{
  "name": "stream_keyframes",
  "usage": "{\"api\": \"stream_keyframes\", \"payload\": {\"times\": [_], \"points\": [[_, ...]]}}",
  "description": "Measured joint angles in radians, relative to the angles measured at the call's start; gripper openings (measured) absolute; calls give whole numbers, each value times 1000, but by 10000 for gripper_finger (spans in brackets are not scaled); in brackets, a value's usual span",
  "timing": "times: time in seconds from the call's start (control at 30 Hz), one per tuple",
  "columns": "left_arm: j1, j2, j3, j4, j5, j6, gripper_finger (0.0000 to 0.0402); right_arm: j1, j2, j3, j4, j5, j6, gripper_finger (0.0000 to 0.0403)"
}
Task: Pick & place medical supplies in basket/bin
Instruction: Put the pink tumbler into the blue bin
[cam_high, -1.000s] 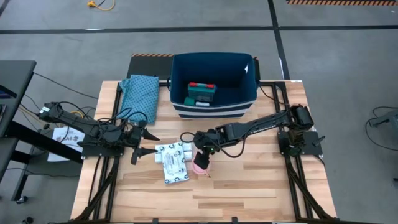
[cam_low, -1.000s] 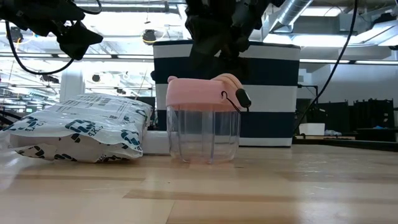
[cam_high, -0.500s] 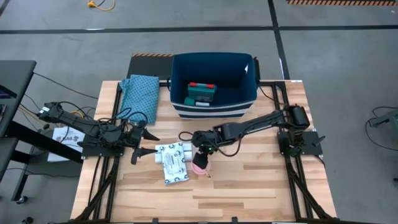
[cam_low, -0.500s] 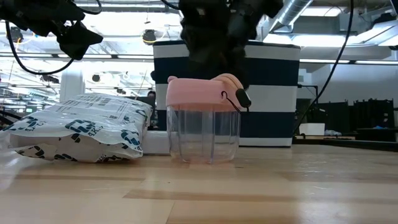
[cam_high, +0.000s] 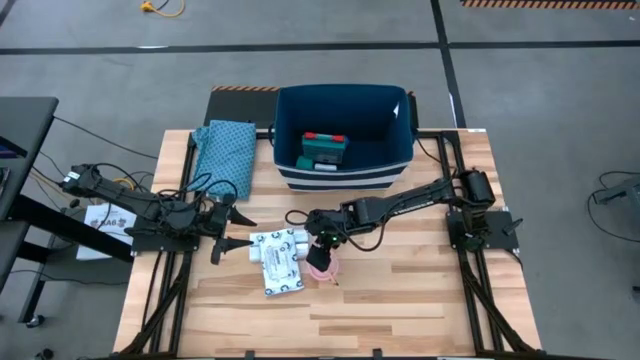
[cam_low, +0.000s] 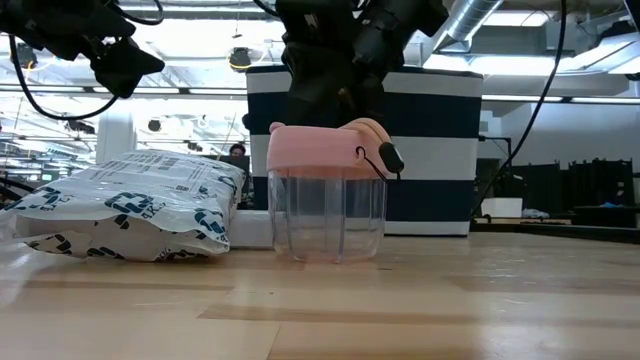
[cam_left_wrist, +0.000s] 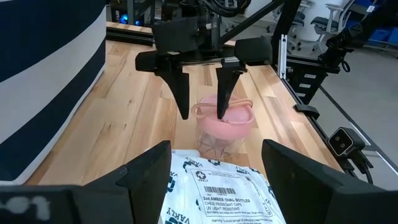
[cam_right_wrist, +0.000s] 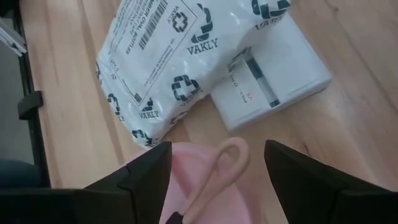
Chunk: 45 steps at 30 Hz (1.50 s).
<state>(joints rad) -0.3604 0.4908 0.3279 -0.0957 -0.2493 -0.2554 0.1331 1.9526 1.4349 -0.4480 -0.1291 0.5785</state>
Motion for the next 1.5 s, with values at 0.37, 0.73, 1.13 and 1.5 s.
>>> {"api": "stream_keyframes", "payload": {"times": [0.37, 0.73, 1.13, 1.5], "points": [[0, 0, 0, -3, 0, 2, 241, -12, 0, 0, -4, -1, -3, 123], [0, 0, 0, -4, 0, 2, 241, -18, 0, 0, -8, -13, -2, 7], [0, 0, 0, -4, 0, 8, 241, -12, -33, 90, -180, -22, -27, 1], [0, 0, 0, -33, 0, 8, 241, 42, -69, 292, -377, 152, -57, 1]]}}
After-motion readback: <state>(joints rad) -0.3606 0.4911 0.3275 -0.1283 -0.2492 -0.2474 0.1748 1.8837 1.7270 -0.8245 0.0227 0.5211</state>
